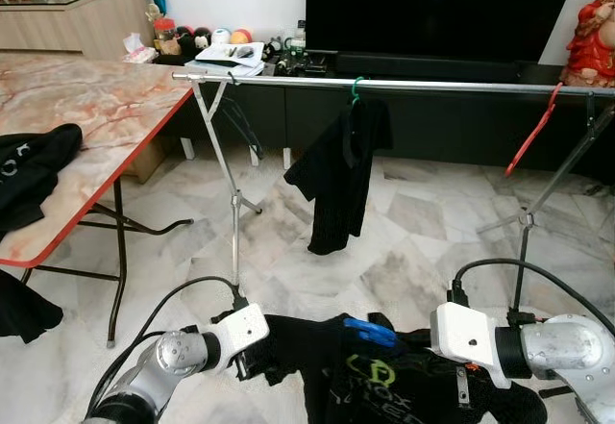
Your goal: Hang hanger
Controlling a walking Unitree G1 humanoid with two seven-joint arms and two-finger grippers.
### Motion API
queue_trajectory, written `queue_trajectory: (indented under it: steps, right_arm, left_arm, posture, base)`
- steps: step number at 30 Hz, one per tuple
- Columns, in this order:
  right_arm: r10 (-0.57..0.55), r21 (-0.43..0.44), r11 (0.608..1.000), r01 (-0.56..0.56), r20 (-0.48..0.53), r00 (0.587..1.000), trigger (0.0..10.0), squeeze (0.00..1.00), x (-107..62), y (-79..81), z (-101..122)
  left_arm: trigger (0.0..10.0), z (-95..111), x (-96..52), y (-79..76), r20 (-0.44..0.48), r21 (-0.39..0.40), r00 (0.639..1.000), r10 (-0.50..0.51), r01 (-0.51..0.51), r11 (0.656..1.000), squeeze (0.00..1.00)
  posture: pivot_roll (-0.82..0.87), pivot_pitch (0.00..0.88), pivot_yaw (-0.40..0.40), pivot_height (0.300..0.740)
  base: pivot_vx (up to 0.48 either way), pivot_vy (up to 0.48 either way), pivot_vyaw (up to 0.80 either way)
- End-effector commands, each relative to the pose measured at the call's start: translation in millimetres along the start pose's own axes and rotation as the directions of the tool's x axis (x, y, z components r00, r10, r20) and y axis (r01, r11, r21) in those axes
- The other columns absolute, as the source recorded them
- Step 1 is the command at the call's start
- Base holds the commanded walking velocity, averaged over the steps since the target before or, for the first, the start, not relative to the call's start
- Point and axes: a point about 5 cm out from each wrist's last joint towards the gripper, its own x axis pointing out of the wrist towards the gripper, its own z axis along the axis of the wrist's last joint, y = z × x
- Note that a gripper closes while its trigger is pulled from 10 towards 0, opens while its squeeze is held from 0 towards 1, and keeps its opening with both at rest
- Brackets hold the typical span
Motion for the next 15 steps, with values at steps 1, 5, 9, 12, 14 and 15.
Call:
queue_trajectory:
  steps: [1,5,9,12,14,15]
  right_arm:
    - [-0.004,-0.027,1.0,0.005,0.021,1.0,10.0,0.0,-6.3,0.3,7.7]
    - [-0.007,-0.02,1.0,0.007,0.018,1.0,10.0,0.0,-8.0,1.7,8.7]
    - [-0.026,-0.015,1.0,0.025,-0.013,1.0,10.0,0.0,-9.6,-0.1,4.2]
    - [-0.044,-0.017,0.999,0.044,-0.02,0.999,10.0,0.0,-8.6,-2.0,3.6]
    - [-0.046,-0.017,0.999,0.046,-0.016,0.999,10.0,0.0,-7.8,-2.0,4.4]
    - [-0.047,-0.016,0.999,0.047,-0.011,0.999,10.0,0.0,-7.2,-2.0,5.3]
  left_arm:
    - [10.0,-3.4,0.8,-1.3,-0.031,0.008,0.999,-0.012,0.012,1.0,0.0]
    - [10.0,-2.9,2.9,-0.2,-0.027,-0.015,1.0,0.009,-0.01,1.0,0.0]
    - [0.0,-4.8,2.7,-3.3,-0.024,-0.024,1.0,-0.006,0.006,1.0,0.0]
    - [0.0,-9.2,0.5,-4.2,-0.042,-0.014,0.999,-0.014,0.013,1.0,0.0]
    - [0.0,-9.9,0.1,-4.1,-0.044,-0.013,0.999,-0.015,0.014,1.0,0.0]
    - [0.0,-10.1,0.1,-4.2,-0.045,-0.014,0.999,-0.015,0.014,1.0,0.0]
  posture:
    - [0.03,0.073,0.034,0.74]
    - [0.02,0.073,0.033,0.74]
    - [0.02,0.073,0.033,0.74]
    - [0.03,0.076,0.033,0.74]
    - [0.03,0.077,0.033,0.74]
    - [0.03,0.077,0.033,0.74]
  base:
    - [0.0,0.0,0.0]
    - [0.0,0.0,0.0]
    - [0.0,0.0,0.0]
    - [0.0,0.0,0.0]
    - [0.0,0.0,0.0]
    - [0.0,0.0,0.0]
